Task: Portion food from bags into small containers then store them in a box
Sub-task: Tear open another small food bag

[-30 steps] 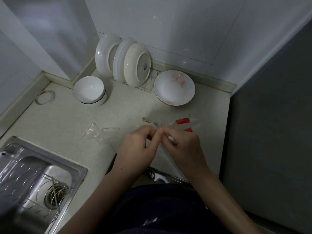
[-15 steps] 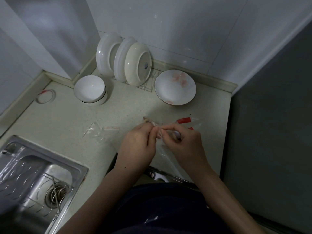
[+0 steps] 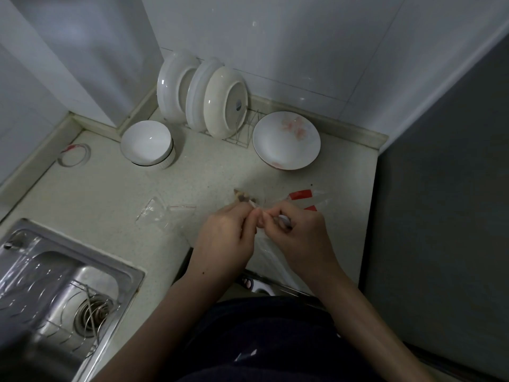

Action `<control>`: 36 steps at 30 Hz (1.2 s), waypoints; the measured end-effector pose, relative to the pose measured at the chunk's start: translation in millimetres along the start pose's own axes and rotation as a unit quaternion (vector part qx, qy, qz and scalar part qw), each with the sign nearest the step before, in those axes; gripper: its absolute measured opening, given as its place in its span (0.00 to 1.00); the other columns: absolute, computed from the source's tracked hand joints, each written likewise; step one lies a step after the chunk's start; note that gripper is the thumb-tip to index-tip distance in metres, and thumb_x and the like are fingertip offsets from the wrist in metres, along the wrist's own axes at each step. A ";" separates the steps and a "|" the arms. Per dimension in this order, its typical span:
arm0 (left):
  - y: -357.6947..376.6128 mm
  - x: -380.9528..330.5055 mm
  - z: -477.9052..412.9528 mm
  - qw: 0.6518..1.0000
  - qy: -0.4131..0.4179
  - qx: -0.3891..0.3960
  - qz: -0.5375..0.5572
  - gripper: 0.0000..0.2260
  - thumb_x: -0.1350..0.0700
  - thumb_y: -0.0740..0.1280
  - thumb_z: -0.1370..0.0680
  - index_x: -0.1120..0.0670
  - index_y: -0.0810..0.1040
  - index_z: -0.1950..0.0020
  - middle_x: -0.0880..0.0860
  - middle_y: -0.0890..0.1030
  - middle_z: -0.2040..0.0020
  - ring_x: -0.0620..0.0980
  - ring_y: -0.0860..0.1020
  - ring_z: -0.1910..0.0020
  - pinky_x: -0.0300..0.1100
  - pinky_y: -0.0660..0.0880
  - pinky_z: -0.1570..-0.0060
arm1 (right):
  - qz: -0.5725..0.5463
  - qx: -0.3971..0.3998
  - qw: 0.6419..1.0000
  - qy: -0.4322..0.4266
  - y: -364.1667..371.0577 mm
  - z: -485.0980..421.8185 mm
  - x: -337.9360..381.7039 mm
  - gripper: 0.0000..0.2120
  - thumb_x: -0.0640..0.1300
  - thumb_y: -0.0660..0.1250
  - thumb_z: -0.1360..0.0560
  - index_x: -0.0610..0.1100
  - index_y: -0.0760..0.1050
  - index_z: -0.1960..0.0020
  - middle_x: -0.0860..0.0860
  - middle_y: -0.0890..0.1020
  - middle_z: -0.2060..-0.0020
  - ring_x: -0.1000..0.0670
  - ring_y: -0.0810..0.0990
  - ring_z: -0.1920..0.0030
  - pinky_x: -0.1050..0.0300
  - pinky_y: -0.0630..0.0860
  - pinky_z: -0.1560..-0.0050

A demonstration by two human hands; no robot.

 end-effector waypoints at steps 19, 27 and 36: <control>-5.7 -3.2 3.0 0.998 -0.043 -0.019 -0.033 0.11 0.54 0.67 0.23 0.55 0.75 0.65 0.48 0.76 0.67 0.47 0.74 0.67 0.47 0.72 0.67 | 0.036 -0.025 0.999 0.007 -8.0 -0.4 4.6 0.07 0.35 0.69 0.26 0.40 0.77 0.63 0.51 0.74 0.75 0.52 0.72 0.76 0.65 0.68 0.75; -2.7 2.8 6.9 0.995 -0.102 -0.018 -0.007 0.08 0.53 0.68 0.27 0.51 0.73 0.64 0.46 0.76 0.66 0.44 0.74 0.66 0.37 0.68 0.70 | 0.065 -0.011 0.998 0.022 -5.8 0.8 0.9 0.06 0.36 0.72 0.29 0.41 0.76 0.63 0.57 0.74 0.74 0.58 0.73 0.74 0.73 0.66 0.71; -2.4 4.4 7.7 1.000 -0.010 0.011 0.005 0.14 0.55 0.68 0.28 0.53 0.71 0.44 0.47 0.71 0.45 0.40 0.72 0.48 0.28 0.69 0.50 | 0.042 -0.039 0.992 0.110 -6.9 -0.6 -12.0 0.11 0.36 0.70 0.30 0.39 0.73 0.69 0.50 0.72 0.78 0.55 0.68 0.75 0.67 0.65 0.74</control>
Point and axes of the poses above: each hand's wrist, its own z-axis away from the middle knuckle, its own y-axis out of the palm, x = y × z, the point moved 3 cm from there along -z, towards the middle knuckle
